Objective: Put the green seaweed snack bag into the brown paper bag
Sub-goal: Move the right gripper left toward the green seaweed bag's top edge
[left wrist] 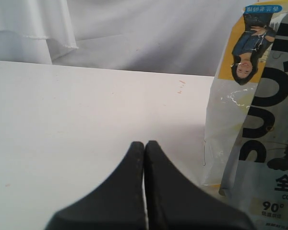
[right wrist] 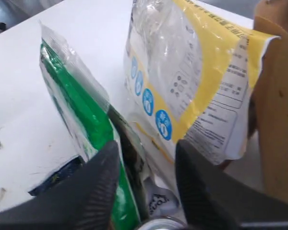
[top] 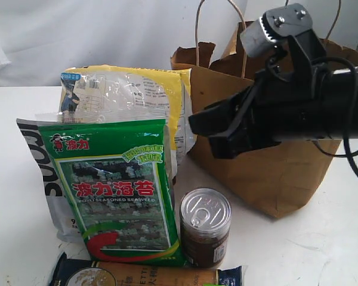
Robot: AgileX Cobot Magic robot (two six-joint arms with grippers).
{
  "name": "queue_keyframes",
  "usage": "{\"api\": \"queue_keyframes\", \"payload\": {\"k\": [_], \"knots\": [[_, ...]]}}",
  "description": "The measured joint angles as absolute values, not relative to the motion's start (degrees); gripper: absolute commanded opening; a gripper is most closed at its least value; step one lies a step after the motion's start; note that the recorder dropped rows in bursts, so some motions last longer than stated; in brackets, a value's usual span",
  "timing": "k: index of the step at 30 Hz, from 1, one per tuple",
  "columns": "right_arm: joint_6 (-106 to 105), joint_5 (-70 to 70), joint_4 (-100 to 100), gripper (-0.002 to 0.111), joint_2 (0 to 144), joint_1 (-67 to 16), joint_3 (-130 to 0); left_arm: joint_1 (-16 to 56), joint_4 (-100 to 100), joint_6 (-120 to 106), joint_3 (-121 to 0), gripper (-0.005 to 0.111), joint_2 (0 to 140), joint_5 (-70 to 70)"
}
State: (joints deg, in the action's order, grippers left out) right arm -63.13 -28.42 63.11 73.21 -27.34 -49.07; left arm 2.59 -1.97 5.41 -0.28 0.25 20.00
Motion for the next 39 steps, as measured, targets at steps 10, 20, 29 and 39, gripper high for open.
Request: {"api": "queue_keyframes", "payload": {"k": [10, 20, 29, 39], "knots": [[-70.4, -42.9, 72.4, 0.067, 80.3, -27.3, -54.4, 2.6, -2.0, 5.4, -0.3, 0.0, 0.3, 20.0], [-67.0, -49.3, 72.5, 0.063, 80.6, -27.3, -54.5, 2.6, -2.0, 5.4, -0.3, 0.0, 0.3, 20.0], [-64.5, -49.9, 68.7, 0.067, 80.6, -27.3, -54.5, 2.6, -2.0, 5.4, -0.3, 0.0, 0.3, 20.0], [-64.1, -47.6, 65.8, 0.069, 85.4, -27.2, -54.5, 2.6, -2.0, 5.4, -0.3, 0.0, 0.3, 20.0]]}}
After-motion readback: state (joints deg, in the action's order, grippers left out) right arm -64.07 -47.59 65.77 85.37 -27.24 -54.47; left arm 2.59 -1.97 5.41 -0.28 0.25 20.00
